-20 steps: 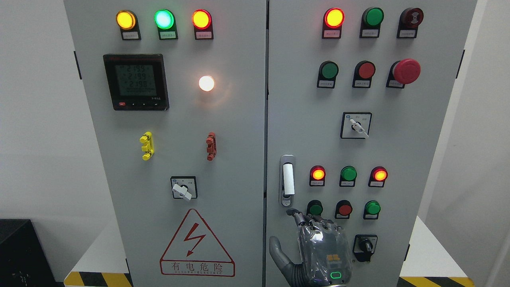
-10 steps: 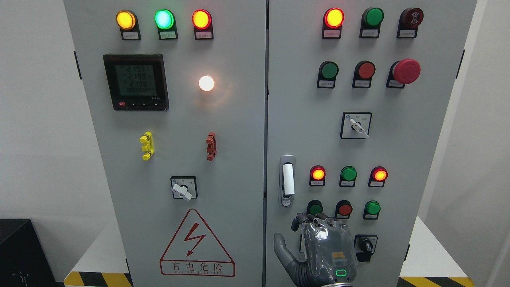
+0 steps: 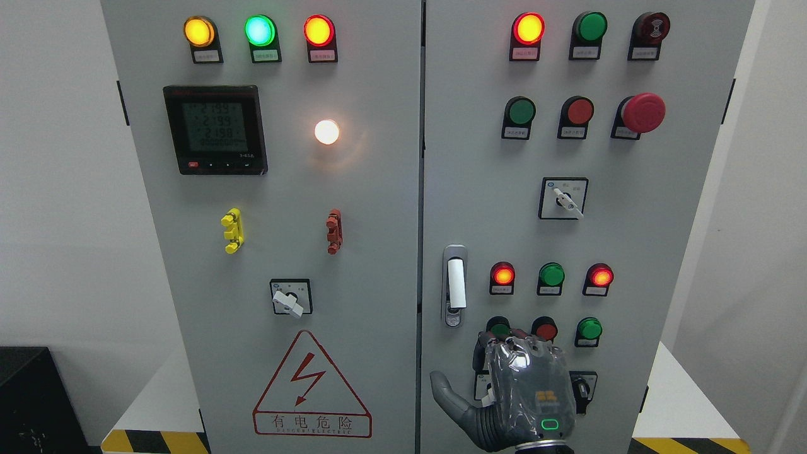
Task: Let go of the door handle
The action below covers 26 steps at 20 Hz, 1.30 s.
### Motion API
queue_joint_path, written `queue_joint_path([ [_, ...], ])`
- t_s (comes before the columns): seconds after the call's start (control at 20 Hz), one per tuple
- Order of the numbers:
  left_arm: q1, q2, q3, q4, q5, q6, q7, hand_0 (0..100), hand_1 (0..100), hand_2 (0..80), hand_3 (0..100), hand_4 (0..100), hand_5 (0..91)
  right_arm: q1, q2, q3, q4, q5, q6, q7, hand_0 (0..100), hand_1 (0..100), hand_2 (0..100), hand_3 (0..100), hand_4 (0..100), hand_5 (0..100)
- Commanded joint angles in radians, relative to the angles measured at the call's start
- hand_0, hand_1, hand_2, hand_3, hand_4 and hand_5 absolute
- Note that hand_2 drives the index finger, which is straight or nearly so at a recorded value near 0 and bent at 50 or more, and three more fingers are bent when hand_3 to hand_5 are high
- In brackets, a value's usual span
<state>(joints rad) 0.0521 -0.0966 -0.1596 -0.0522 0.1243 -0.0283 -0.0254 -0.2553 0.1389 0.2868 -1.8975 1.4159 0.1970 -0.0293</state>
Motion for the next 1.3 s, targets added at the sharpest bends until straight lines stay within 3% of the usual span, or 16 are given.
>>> queue_joint_path([
  [0.0, 0.0, 0.0, 0.0, 0.0, 0.0, -0.001, -0.001, 0, 0, 4.6, 11, 0, 0.0, -0.03, -0.001, -0.014, -0.018, 0.0, -0.001, 0.002, 2, 52, 67, 92, 78, 68],
  [0.15, 0.0, 0.0, 0.0, 0.0, 0.0, 0.001, 0.001, 0, 0, 4.5, 11, 0, 0.0, -0.061, 0.001, -0.02, -0.017, 0.0, 0.001, 0.003, 2, 54, 66, 91, 78, 69],
  [0.3, 0.0, 0.0, 0.0, 0.0, 0.0, -0.001, -0.001, 0, 0, 4.5, 11, 0, 0.0, -0.081, 0.001, -0.021, -0.018, 0.0, 0.004, 0.034, 2, 53, 66, 91, 78, 69],
  [1.25, 0.0, 0.0, 0.0, 0.0, 0.0, 0.001, -0.001, 0, 0, 4.5, 11, 0, 0.0, -0.148, 0.001, -0.021, 0.028, -0.002, 0.022, 0.042, 11, 47, 71, 96, 78, 70],
])
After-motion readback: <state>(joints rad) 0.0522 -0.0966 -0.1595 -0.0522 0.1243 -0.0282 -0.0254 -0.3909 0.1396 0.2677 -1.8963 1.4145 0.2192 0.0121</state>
